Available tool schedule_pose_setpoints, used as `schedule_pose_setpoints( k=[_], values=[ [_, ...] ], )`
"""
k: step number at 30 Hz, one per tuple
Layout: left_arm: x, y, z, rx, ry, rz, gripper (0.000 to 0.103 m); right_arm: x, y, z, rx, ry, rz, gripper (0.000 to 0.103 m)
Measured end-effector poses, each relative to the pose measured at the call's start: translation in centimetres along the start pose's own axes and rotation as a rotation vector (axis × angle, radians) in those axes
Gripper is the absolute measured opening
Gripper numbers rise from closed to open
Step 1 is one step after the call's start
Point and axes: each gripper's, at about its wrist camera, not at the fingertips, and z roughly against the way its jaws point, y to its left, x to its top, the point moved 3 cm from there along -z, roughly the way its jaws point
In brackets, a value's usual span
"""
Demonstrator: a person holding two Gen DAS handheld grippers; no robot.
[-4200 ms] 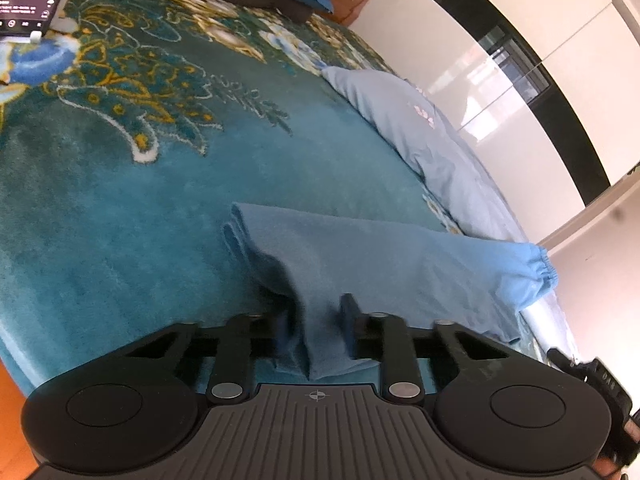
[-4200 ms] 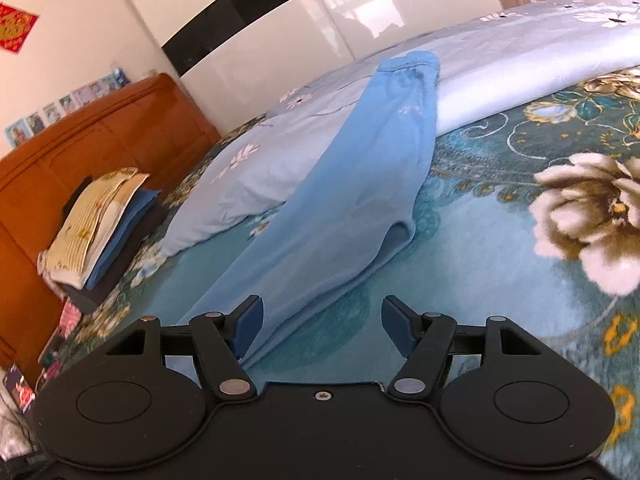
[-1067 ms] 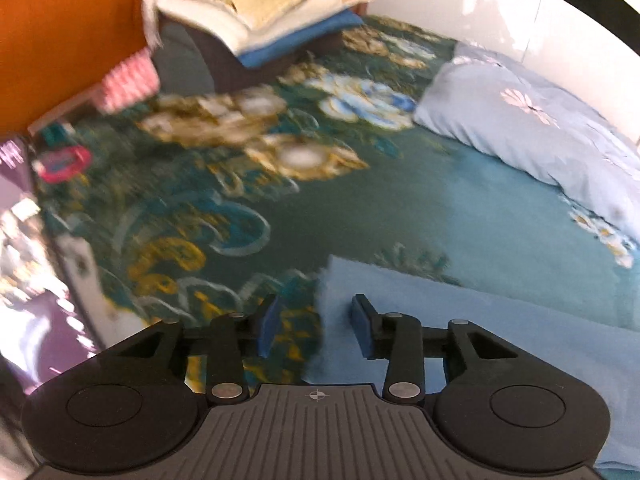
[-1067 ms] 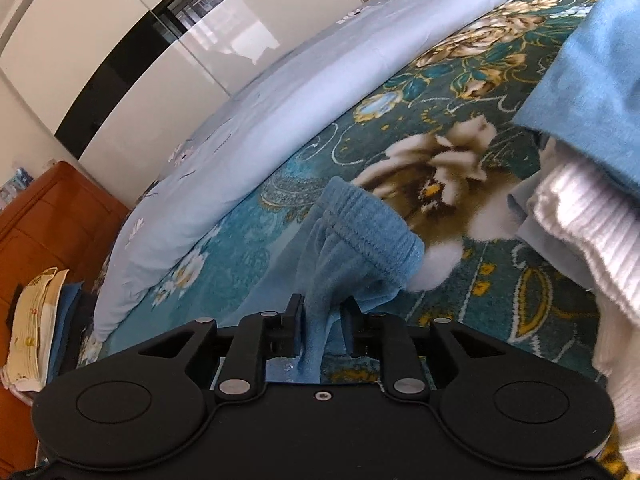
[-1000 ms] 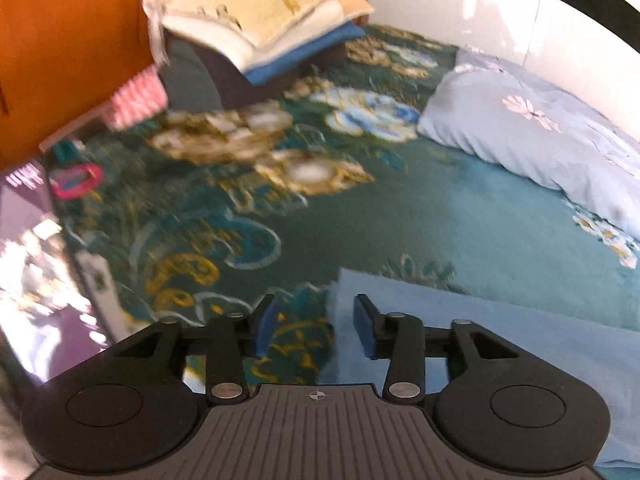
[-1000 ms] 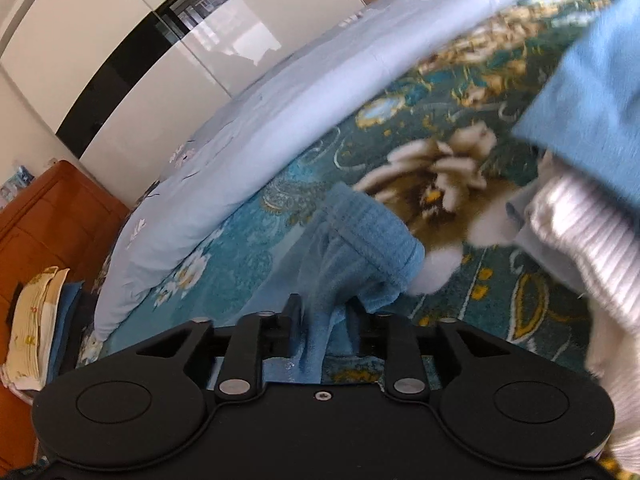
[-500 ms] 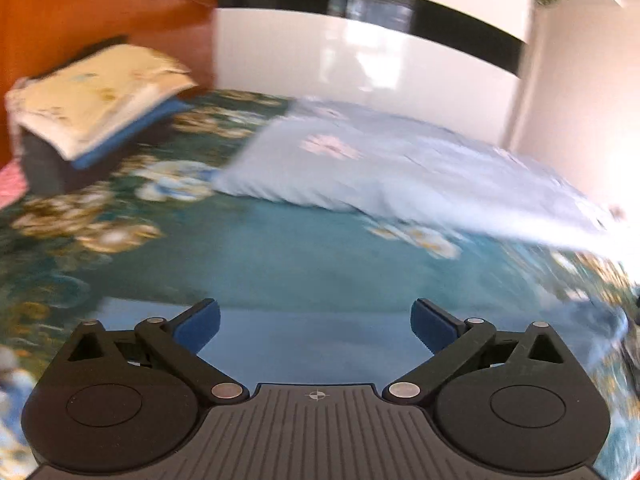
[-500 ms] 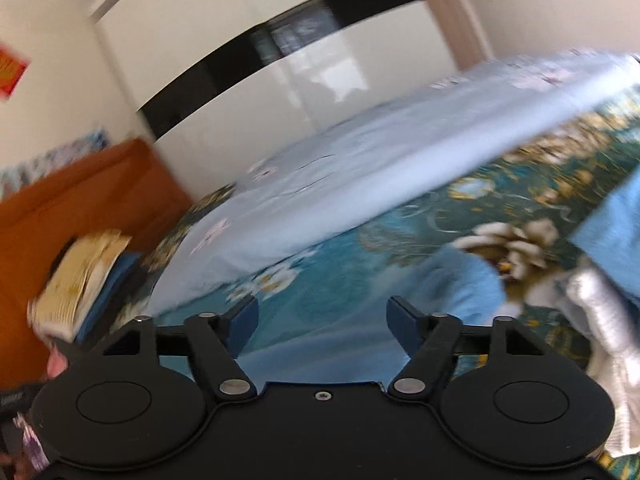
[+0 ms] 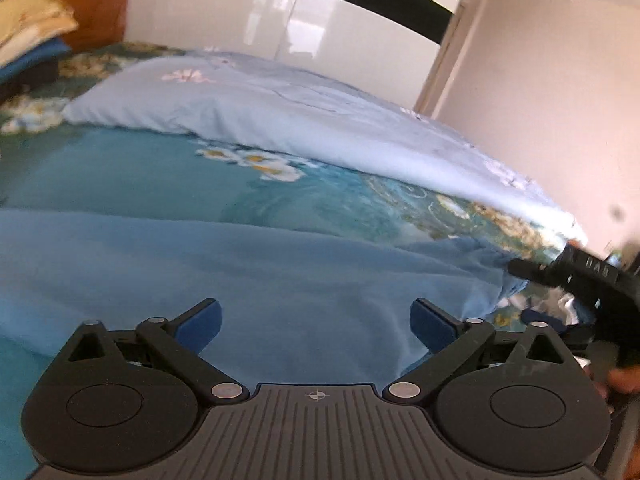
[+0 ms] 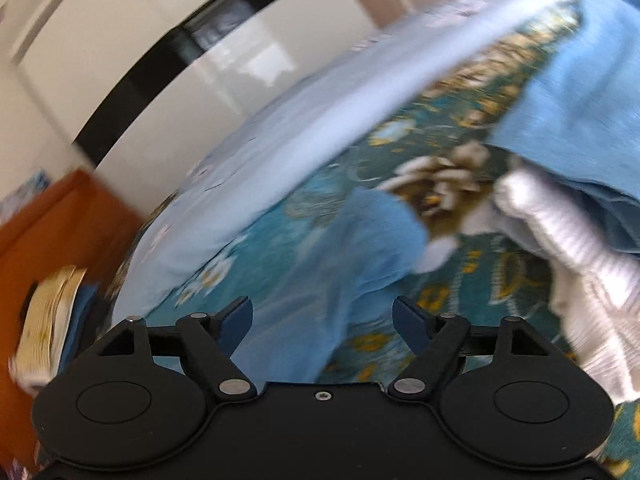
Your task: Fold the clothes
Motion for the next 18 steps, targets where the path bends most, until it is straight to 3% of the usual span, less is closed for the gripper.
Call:
schedule_pose_setpoints(
  k=[4,6,8,14,17,18],
  values=[
    [-0.9,-2.4,-1.0,0.045,0.002,-0.086,0.081,1.2,-1.8,-1.7,-0.052,0.005,-0.072,0.077],
    [-1.5,-3.3,-1.5,0.05,0.005,-0.102,0.061,1.8,-2.6,-2.7,-0.07,0.004,-0.125,0.077],
    [-2.4,-4.0,-2.1,0.04,0.022,-0.104,0.055,2.3,-3.2,-3.8,-0.074,0.012,-0.182,0.077],
    [-4.2,-4.0,-2.9,0.026,0.049,-0.05,0.051,3.0,-3.3,-6.0,-0.044,0.034,-0.249,0.076],
    [-4.6,-3.5,-2.8,0.015,0.035,-0.017,0.051,3.0,-2.6,-6.5,-0.042,0.035,-0.251,0.067],
    [-4.7,-3.4,-2.8,0.013,0.027,-0.012,0.051,3.0,-2.5,-6.6,-0.037,0.029,-0.244,0.059]
  ],
)
